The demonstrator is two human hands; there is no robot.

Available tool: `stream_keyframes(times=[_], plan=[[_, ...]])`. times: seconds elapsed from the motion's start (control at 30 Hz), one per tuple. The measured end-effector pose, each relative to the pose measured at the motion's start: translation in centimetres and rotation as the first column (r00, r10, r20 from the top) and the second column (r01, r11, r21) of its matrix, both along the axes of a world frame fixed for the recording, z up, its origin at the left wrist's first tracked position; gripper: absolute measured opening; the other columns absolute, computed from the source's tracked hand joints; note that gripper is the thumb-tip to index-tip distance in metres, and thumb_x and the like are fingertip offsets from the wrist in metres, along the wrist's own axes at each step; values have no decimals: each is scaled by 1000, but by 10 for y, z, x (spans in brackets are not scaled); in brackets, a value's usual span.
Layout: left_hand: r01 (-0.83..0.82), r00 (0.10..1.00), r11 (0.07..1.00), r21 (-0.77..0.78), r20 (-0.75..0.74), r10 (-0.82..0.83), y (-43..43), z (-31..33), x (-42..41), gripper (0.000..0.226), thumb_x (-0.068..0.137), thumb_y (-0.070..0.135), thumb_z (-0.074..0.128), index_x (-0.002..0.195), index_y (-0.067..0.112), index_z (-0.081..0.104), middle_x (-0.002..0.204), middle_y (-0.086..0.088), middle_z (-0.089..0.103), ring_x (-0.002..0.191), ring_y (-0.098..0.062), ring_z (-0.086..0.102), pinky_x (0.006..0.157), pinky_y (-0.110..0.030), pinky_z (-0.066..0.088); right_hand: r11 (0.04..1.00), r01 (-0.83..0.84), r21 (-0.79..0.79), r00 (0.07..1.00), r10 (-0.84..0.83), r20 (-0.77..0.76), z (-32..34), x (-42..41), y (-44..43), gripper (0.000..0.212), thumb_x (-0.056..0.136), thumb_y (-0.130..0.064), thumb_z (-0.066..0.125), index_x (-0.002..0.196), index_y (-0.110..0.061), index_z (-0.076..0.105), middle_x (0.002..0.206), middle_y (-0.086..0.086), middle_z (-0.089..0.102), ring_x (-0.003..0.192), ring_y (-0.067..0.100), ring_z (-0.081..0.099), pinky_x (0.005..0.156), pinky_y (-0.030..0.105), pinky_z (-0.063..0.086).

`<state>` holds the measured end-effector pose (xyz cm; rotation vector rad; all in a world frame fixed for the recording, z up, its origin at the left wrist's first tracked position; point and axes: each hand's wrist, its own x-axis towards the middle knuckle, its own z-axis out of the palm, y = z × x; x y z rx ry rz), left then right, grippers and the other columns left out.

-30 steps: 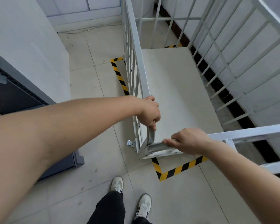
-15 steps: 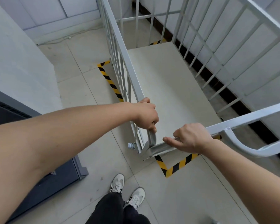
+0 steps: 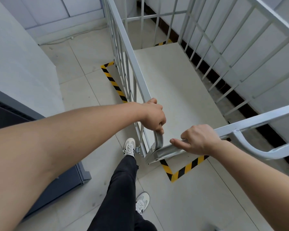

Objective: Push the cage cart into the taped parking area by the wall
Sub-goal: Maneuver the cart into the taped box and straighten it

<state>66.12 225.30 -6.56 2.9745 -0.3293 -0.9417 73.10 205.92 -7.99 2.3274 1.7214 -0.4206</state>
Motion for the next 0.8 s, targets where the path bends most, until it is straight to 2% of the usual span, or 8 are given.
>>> stream_keyframes(times=[0.17, 0.3, 0.57, 0.7, 0.8], plan=[[3, 1000, 1000, 8, -2, -3, 1, 0, 1, 43, 93, 58, 39, 99, 24, 64, 105, 5, 66, 97, -13, 32, 97, -41, 22, 1000, 4, 9, 1000, -3, -10, -2, 1, 1, 77, 74, -80, 2, 50, -15, 34, 46, 0, 39, 42, 17, 33, 44, 29, 22], [14, 1000, 1000, 9, -1, -14, 2, 1, 1, 43, 93, 58, 38, 99, 25, 64, 104, 6, 66, 97, -13, 34, 96, -40, 22, 1000, 4, 9, 1000, -4, -12, -3, 2, 1, 75, 77, -78, 6, 50, -15, 35, 46, 0, 39, 42, 17, 33, 44, 29, 23], [19, 1000, 1000, -10, 14, -19, 5, 1, 1, 43, 93, 58, 39, 100, 25, 65, 106, 5, 67, 103, -15, 38, 95, -40, 23, 1000, 1, -7, 1000, -1, -19, -1, 3, 4, 78, 75, -80, 4, 51, -14, 36, 47, 1, 40, 43, 17, 33, 44, 30, 22], [19, 1000, 1000, -20, 16, -18, 5, 1, 0, 42, 94, 57, 39, 99, 25, 65, 105, 6, 66, 99, -14, 36, 96, -40, 24, 1000, 1, -9, 1000, -1, -6, 0, 2, 4, 80, 71, -80, -2, 52, -12, 36, 47, 1, 40, 43, 18, 34, 44, 30, 21], [18, 1000, 999, -28, 16, -18, 5, 1, -1, 42, 94, 57, 39, 99, 25, 65, 104, 6, 66, 105, -15, 40, 97, -40, 25, 1000, 3, -23, 1000, -3, -10, 1, 1, 4, 81, 69, -81, -4, 52, -12, 36, 47, 1, 39, 42, 16, 33, 44, 30, 20]])
